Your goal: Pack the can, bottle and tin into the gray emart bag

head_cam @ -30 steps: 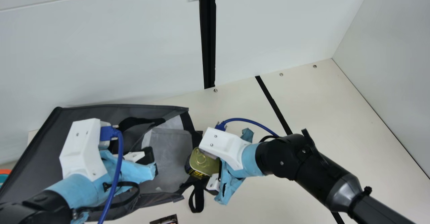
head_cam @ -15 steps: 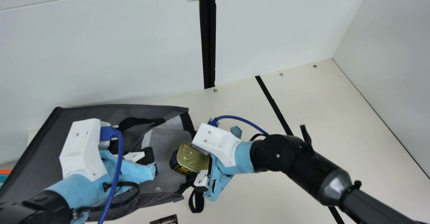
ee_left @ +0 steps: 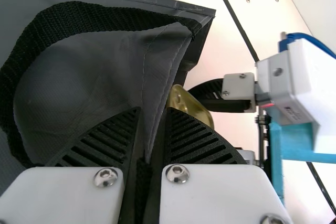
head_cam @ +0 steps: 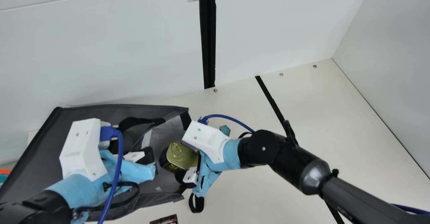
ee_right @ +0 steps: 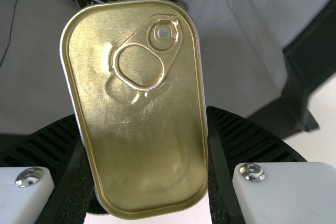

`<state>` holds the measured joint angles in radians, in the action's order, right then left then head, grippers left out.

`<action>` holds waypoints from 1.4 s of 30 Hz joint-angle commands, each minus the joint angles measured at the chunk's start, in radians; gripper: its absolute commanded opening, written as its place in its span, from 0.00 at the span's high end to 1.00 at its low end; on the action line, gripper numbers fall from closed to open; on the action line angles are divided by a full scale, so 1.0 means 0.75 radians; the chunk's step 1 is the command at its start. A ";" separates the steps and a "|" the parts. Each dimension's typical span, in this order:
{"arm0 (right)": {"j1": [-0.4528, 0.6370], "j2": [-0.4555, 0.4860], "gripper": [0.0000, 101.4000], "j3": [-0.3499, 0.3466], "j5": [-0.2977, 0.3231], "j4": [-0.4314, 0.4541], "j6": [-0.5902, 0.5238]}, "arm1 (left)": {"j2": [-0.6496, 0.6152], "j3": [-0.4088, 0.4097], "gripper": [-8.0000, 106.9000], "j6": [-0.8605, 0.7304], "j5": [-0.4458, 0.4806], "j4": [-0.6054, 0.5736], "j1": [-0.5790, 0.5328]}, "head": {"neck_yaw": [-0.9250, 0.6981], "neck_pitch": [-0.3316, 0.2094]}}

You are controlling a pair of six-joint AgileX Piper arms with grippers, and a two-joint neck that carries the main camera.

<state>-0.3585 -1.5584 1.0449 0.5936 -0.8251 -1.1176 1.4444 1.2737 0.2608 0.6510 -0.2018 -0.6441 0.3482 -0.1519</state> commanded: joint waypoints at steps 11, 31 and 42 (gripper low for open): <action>-0.030 -0.120 1.00 0.067 -0.034 -0.087 -0.069 | 0.000 0.000 0.84 0.000 0.000 0.000 0.000 | 0.001 -0.030; -0.049 -0.284 1.00 0.155 -0.060 -0.178 -0.181 | 0.000 0.000 0.84 0.000 0.000 0.000 0.000 | 0.001 -0.030; -0.071 -0.351 1.00 0.208 -0.070 -0.189 -0.195 | 0.000 0.000 0.84 0.000 0.000 0.000 0.000 | 0.001 -0.030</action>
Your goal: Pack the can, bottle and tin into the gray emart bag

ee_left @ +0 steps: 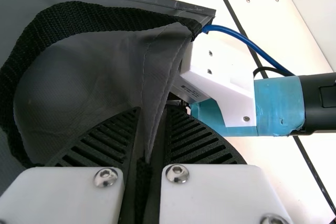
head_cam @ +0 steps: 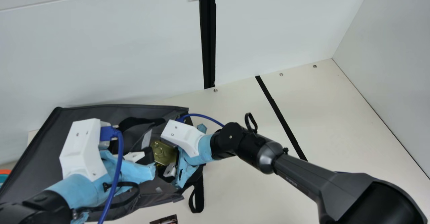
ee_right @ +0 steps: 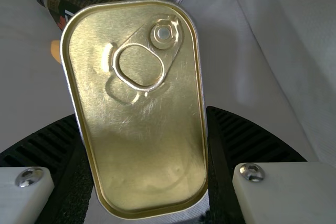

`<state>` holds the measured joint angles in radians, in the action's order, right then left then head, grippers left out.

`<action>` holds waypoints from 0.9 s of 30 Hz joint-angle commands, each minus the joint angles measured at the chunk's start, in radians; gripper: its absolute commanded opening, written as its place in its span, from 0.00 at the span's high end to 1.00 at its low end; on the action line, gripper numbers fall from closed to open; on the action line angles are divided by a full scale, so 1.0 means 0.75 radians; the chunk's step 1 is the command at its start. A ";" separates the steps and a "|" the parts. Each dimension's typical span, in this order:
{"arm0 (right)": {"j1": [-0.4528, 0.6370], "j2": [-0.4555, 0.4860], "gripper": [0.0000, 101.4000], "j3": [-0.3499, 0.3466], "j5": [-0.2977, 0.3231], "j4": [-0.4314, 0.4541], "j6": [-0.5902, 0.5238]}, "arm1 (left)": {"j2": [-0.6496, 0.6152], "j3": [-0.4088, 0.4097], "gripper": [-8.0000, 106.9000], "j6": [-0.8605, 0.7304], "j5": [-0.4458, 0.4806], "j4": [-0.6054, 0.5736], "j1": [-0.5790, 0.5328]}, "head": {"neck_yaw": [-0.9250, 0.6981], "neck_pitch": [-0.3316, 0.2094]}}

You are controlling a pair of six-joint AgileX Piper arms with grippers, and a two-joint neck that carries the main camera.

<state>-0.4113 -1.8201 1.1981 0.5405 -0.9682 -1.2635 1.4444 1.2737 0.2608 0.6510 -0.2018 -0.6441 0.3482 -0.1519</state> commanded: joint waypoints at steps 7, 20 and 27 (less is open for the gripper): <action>-0.005 -0.028 0.84 0.027 -0.004 0.005 0.000 | 0.000 0.000 0.84 0.000 0.000 0.000 0.000 | 0.001 -0.030; 0.009 -0.024 0.41 0.025 0.008 0.009 -0.015 | 0.000 0.000 0.84 0.000 0.000 0.000 0.000 | 0.001 -0.030; 0.020 -0.010 0.18 0.017 0.015 0.013 -0.026 | 0.000 0.000 0.84 0.000 0.000 0.000 0.000 | 0.001 -0.030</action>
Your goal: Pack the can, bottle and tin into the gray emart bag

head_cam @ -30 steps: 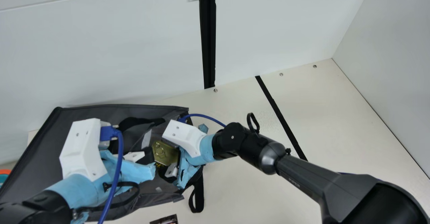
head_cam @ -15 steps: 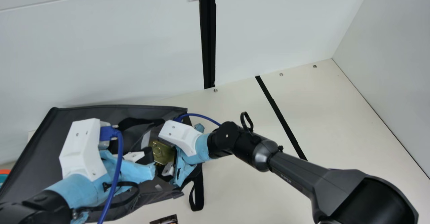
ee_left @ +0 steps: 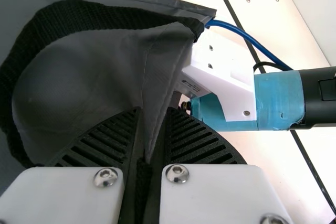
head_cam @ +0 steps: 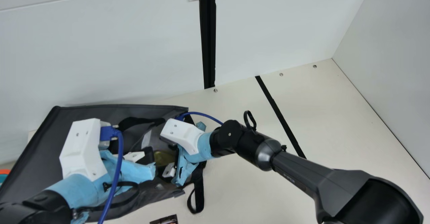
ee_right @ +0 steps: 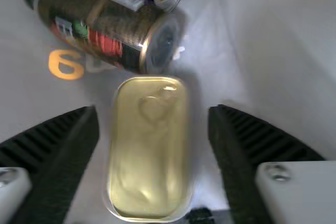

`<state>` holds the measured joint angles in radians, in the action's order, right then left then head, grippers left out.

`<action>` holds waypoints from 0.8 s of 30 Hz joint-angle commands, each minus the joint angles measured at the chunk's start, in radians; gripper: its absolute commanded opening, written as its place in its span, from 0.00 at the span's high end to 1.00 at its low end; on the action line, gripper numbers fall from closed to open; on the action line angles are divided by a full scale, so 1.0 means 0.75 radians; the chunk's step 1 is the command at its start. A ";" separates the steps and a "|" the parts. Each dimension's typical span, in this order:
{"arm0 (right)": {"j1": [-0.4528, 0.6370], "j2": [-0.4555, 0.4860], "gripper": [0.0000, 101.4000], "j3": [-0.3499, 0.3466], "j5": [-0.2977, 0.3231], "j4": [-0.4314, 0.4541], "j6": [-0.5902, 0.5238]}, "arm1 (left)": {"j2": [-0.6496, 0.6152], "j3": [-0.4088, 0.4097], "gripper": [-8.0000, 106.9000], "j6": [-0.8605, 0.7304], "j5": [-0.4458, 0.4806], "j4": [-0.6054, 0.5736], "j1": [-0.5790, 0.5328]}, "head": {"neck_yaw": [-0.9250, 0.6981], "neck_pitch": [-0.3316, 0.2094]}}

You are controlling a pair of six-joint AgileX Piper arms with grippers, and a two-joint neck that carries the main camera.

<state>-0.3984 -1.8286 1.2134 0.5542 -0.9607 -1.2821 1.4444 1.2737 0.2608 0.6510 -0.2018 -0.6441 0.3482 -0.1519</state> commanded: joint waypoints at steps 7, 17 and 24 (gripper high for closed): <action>0.010 0.025 0.10 -0.018 0.002 0.011 -0.001 | 0.000 0.000 0.84 0.000 0.000 0.000 0.000 | 0.001 -0.030; 0.029 0.091 0.10 -0.064 0.019 0.024 -0.003 | 0.000 0.000 0.84 0.000 0.000 0.000 0.000 | 0.001 -0.030; 0.052 0.155 0.10 -0.108 0.034 0.033 -0.006 | 0.000 0.000 0.84 0.000 0.000 0.000 0.000 | 0.001 -0.030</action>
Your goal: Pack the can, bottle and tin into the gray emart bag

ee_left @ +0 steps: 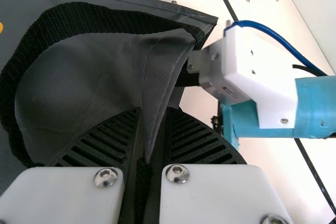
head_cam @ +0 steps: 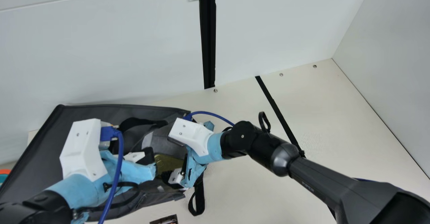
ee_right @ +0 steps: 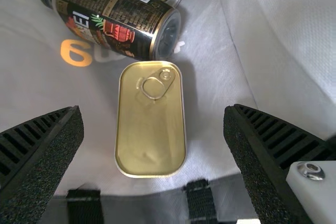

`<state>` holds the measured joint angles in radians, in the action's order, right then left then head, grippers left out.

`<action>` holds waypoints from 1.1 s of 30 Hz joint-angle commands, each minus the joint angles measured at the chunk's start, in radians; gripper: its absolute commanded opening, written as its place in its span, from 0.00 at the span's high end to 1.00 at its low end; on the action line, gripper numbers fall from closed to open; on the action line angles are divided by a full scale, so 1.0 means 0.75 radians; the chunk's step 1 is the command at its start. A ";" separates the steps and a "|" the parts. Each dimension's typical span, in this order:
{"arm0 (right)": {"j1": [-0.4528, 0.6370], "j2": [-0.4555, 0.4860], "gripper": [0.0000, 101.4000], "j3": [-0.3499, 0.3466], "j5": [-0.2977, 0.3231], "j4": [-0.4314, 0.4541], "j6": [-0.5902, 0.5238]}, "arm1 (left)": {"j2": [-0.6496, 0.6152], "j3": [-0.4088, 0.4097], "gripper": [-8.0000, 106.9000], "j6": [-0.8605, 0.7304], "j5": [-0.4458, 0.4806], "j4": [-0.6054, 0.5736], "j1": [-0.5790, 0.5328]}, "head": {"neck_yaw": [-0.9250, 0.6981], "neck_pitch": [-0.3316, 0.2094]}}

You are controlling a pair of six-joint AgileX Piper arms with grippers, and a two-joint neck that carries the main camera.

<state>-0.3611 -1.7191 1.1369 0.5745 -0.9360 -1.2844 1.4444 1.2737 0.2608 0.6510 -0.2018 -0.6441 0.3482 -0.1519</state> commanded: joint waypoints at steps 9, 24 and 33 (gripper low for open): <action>0.040 0.099 0.10 -0.064 0.022 0.017 0.002 | 0.000 0.000 0.84 0.000 0.000 0.000 0.000 | 0.001 -0.030; 0.139 0.242 0.10 -0.147 0.067 0.049 0.025 | 0.000 0.000 0.84 0.000 0.000 0.000 0.000 | 0.001 -0.030; 0.218 0.323 0.10 -0.190 0.115 0.070 0.022 | 0.000 0.000 0.84 0.000 0.000 0.000 0.000 | 0.001 -0.030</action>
<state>-0.2021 -1.4811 0.9950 0.6574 -0.8818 -1.2665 1.4444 1.2737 0.2608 0.6510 -0.2018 -0.6441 0.3482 -0.1519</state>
